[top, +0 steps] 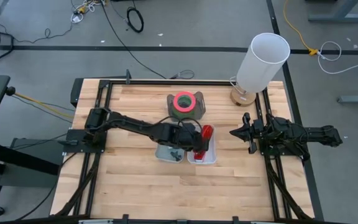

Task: Pick and place Stapler, Stapler remover, tape
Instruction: Put the red stapler in the white bin

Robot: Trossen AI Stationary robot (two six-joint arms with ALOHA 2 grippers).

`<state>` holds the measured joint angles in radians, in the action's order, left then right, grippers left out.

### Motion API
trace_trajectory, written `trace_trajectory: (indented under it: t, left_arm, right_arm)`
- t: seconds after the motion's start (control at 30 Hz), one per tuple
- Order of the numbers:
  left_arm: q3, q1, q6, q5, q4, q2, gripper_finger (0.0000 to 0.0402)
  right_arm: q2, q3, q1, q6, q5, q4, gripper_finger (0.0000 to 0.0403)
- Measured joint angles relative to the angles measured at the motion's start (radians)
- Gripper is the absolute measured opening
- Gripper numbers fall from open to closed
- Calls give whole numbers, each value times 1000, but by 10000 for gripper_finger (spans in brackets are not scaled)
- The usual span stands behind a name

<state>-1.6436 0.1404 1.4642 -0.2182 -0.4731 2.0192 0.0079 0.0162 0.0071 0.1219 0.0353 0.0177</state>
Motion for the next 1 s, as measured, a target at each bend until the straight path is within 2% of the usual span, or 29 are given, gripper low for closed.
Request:
trace_trajectory:
  t: [0.33, 0.73, 1.0]
  left_arm:
    - [0, 6, 19, -64, -26, 9, 150]
    - [0, 3, 16, -73, -26, 10, 154]
    - [0, 2, -38, -82, -21, 10, 188]
  right_arm:
    - [0, 0, 0, 0, 5, -3, 4]
    - [0, 0, 0, 0, 8, -3, 4]
    - [0, 0, 0, 0, 7, -3, 4]
